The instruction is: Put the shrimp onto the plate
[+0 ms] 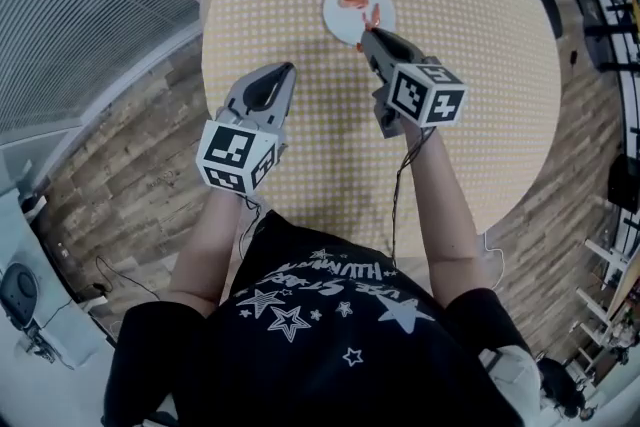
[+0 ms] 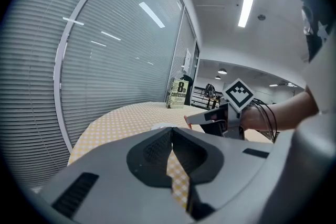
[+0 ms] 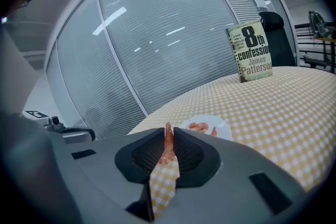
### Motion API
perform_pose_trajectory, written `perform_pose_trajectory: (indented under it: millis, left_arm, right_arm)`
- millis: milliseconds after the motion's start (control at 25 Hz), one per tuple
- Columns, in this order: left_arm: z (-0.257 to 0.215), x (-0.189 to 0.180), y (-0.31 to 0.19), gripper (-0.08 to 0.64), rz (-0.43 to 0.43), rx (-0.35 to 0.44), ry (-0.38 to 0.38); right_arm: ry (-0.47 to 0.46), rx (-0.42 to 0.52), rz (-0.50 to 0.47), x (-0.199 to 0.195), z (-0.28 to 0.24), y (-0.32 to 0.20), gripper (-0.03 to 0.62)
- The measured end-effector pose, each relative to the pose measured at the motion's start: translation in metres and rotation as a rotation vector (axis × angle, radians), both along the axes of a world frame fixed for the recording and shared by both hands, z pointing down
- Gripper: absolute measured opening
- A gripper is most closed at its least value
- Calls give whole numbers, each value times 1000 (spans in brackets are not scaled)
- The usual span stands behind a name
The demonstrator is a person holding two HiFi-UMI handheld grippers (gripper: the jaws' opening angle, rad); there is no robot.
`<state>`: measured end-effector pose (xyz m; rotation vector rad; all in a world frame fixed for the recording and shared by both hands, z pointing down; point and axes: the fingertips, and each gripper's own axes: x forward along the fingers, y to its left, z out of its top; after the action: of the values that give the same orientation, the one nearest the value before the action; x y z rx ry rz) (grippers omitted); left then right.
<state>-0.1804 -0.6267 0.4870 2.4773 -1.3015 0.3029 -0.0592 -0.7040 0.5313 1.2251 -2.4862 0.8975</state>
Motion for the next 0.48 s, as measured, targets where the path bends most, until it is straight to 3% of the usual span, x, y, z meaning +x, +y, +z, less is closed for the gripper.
perform_pose_trajectory:
  millis: [240,480]
  left_arm:
    - [9,-5,-10,9,-10,-10,-1]
    - [21,-6,-9,9,-8,-39,-6]
  right_arm:
    - [51,-33,-2,-7,28,-19,55]
    - [201,-20,-44,-17,54,-31,55]
